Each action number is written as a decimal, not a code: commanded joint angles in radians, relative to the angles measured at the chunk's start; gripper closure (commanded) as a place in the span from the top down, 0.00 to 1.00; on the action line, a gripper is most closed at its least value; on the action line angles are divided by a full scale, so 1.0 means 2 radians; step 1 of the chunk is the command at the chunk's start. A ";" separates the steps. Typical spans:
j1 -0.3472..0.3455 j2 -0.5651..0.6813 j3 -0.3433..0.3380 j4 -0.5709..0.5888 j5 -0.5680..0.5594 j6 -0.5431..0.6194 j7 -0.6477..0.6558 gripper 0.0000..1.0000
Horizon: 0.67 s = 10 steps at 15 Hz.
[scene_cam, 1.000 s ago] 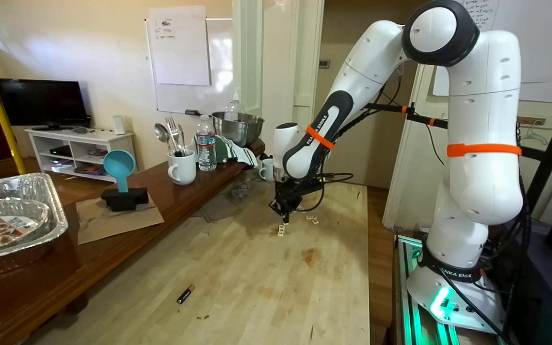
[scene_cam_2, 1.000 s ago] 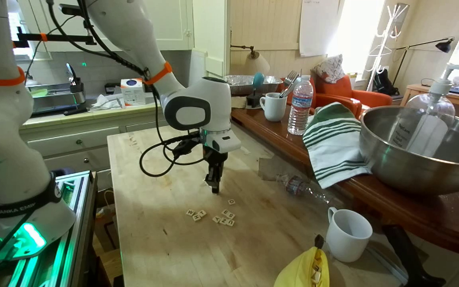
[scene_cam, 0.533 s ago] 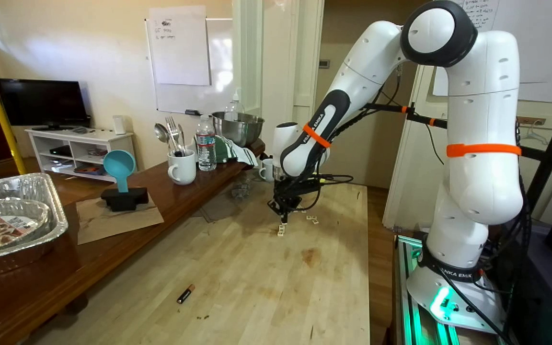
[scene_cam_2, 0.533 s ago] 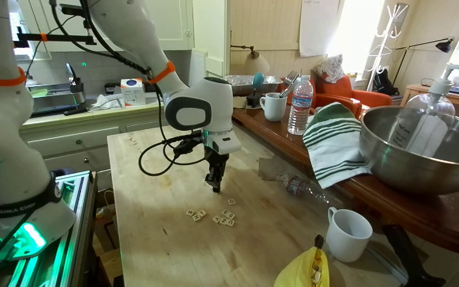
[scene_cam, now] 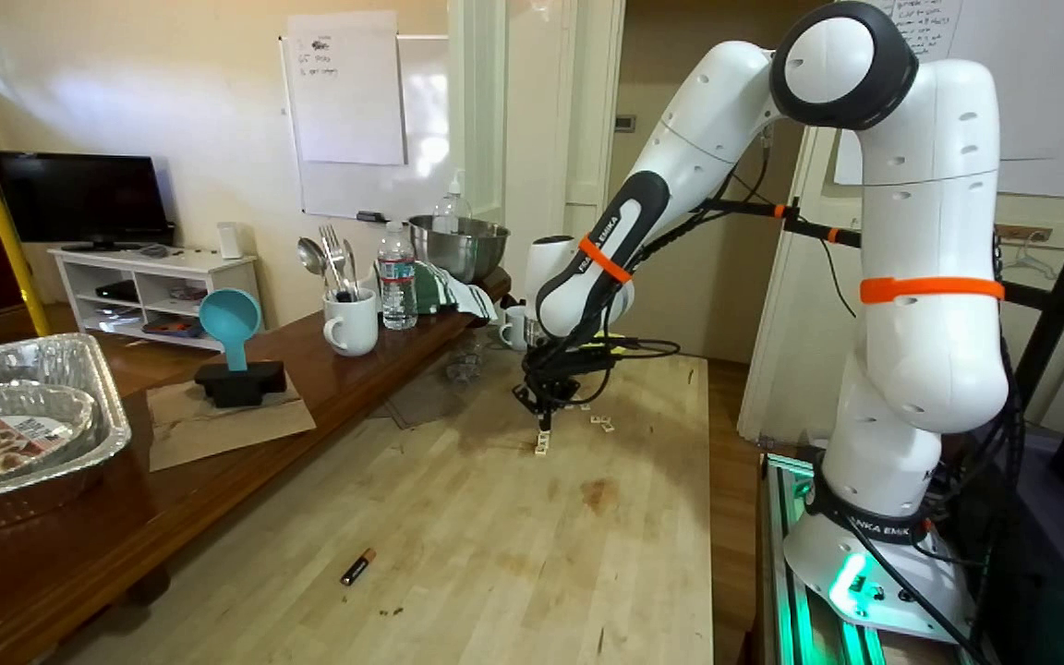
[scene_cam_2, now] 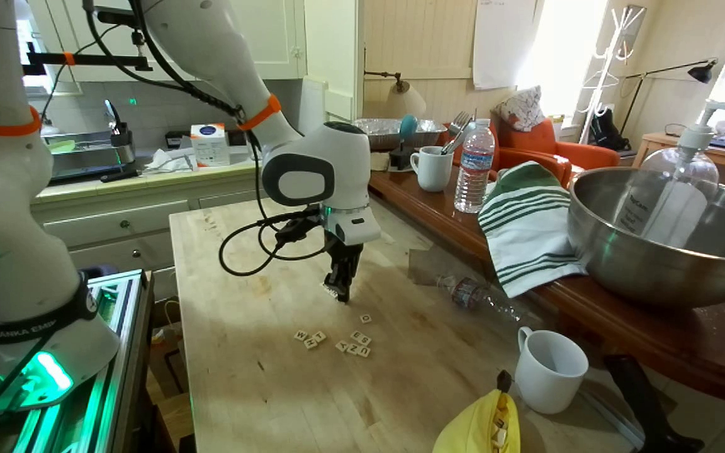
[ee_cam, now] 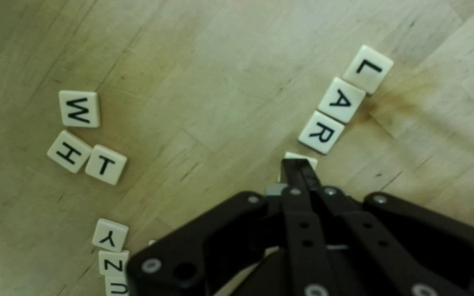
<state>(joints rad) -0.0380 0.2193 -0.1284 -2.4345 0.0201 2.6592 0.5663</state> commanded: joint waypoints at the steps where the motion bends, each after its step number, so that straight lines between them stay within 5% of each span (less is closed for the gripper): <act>1: 0.007 0.019 0.002 0.011 0.025 -0.013 0.006 0.00; 10: 0.007 0.018 0.005 0.010 0.046 -0.023 0.007 0.00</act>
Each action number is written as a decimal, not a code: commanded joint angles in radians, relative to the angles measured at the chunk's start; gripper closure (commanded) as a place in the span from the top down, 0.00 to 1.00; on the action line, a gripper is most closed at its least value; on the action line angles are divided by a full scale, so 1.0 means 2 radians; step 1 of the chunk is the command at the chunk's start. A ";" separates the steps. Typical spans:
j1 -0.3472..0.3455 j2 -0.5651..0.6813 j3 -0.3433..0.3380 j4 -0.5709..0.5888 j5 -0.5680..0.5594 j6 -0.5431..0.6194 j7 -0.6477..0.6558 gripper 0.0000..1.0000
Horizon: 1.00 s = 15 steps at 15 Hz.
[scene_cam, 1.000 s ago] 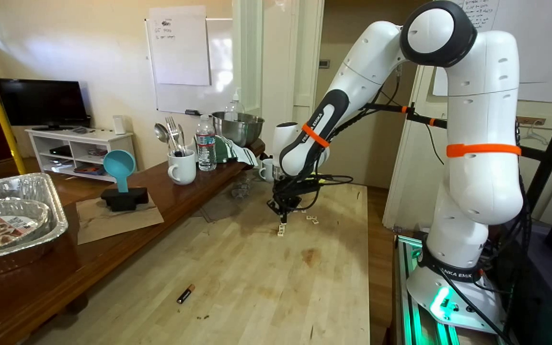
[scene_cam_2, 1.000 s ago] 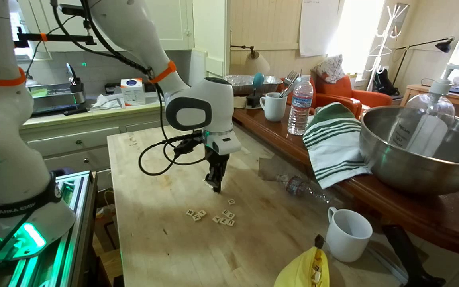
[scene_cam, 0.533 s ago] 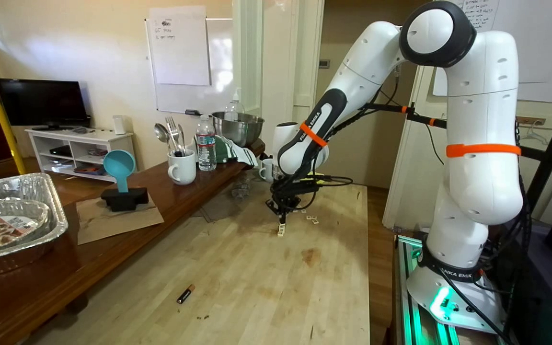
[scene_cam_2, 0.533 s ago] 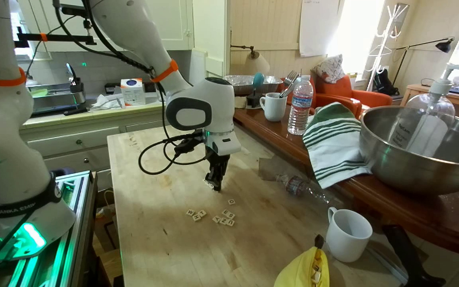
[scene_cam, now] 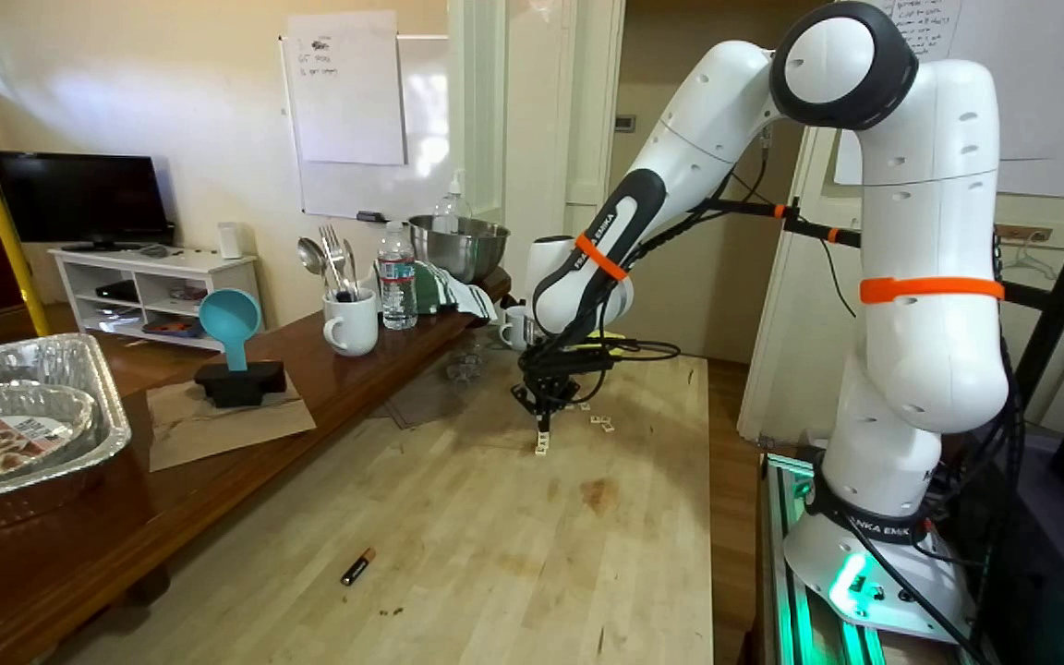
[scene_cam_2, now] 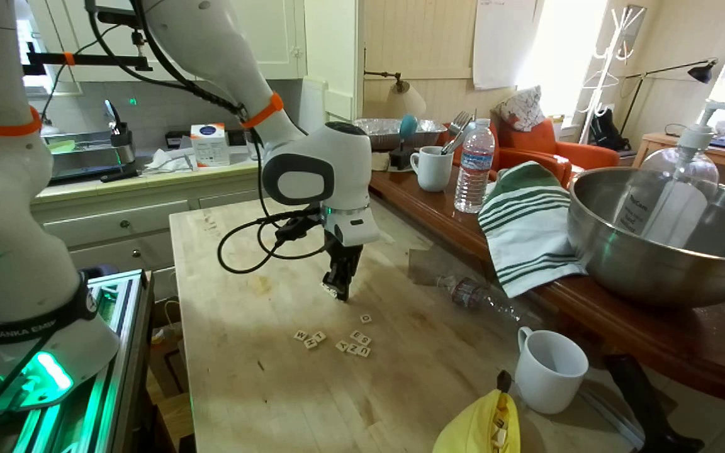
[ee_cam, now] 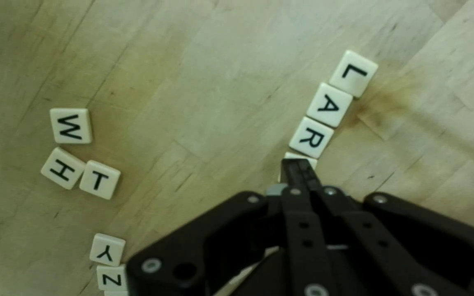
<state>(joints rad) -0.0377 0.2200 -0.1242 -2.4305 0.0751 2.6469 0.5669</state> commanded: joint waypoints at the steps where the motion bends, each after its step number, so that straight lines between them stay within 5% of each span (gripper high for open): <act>1: 0.007 0.018 0.002 0.008 0.020 -0.019 0.008 0.00; 15: 0.006 0.018 0.002 0.010 0.028 -0.018 0.023 0.00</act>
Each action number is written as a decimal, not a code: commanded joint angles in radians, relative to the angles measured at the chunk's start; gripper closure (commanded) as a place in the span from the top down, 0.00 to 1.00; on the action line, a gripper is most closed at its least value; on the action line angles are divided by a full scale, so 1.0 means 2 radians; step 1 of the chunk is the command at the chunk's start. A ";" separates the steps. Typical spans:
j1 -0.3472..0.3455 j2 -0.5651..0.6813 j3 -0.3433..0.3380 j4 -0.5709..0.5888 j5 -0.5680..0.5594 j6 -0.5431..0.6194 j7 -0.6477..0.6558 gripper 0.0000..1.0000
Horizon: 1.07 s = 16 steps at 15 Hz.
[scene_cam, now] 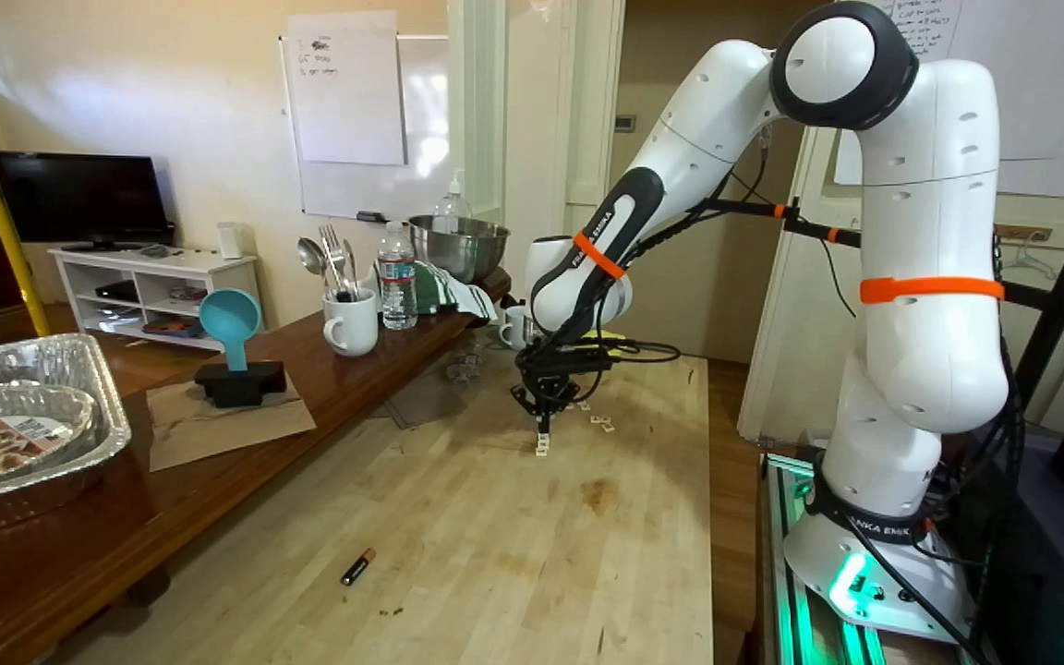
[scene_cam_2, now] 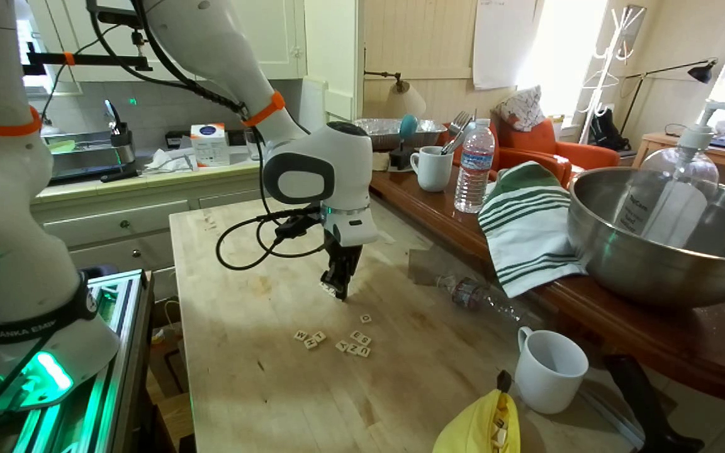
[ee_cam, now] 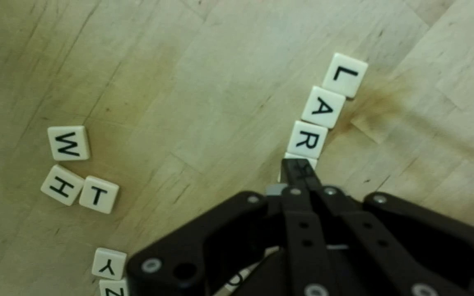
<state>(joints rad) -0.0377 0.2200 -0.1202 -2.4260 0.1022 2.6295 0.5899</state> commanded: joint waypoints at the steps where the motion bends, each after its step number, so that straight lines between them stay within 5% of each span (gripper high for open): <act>1: 0.005 0.017 0.000 0.007 0.015 -0.008 0.011 0.00; 16: -0.003 -0.016 -0.001 -0.002 0.027 -0.010 -0.005 0.00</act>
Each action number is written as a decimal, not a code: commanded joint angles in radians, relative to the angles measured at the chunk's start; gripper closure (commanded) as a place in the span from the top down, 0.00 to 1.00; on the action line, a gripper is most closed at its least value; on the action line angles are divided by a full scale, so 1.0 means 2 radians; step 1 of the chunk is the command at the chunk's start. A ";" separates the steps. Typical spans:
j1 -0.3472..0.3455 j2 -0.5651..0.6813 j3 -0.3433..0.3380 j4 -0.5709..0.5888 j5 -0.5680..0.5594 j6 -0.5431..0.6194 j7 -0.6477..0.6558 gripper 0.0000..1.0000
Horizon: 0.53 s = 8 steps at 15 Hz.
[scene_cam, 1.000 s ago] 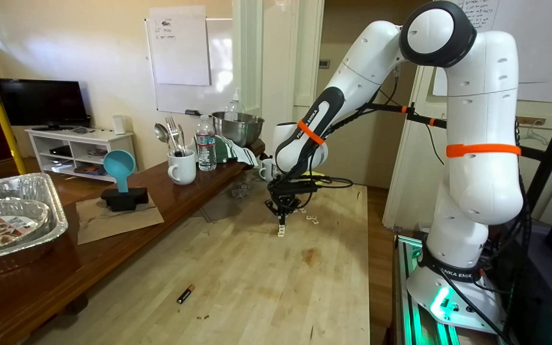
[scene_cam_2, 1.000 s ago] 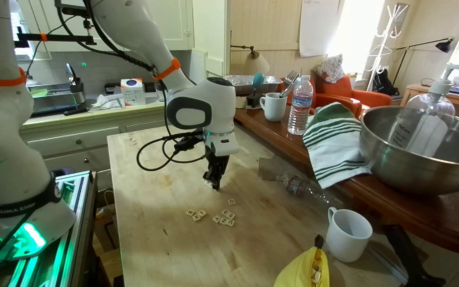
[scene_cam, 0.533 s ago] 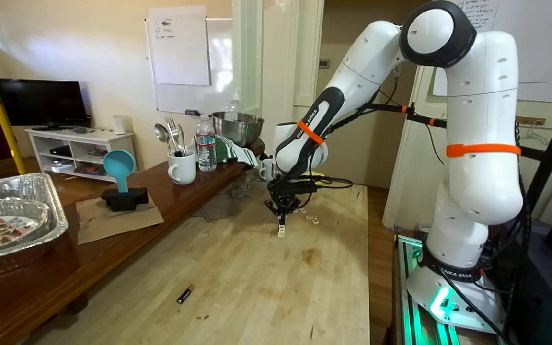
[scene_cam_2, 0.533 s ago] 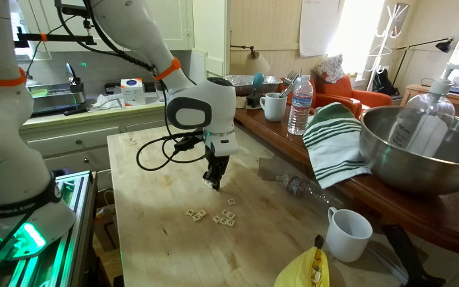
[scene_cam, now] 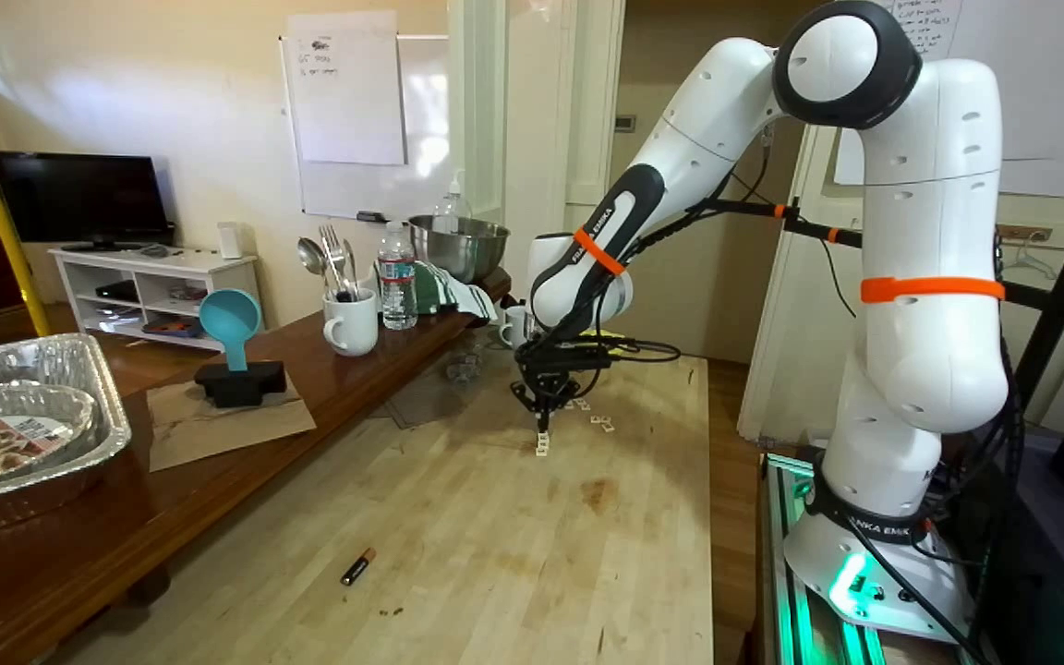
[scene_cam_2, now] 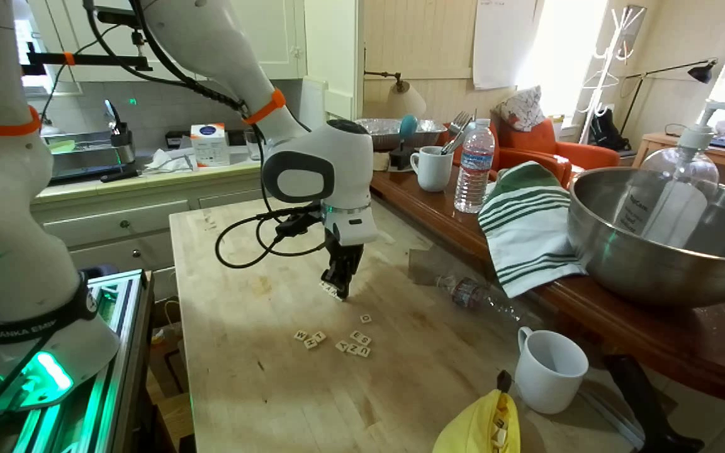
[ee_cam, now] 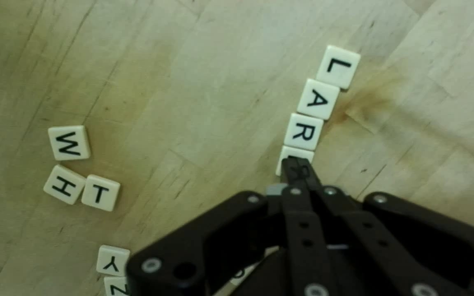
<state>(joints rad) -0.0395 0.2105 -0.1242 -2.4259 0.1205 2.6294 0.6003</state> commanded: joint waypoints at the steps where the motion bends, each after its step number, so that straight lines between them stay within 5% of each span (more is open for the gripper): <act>1: -0.001 -0.013 0.001 -0.002 0.017 -0.009 -0.010 0.00; 8: -0.001 -0.030 0.002 -0.008 0.004 -0.011 -0.045 0.00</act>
<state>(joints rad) -0.0394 0.1828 -0.1238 -2.4260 0.1269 2.6294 0.5690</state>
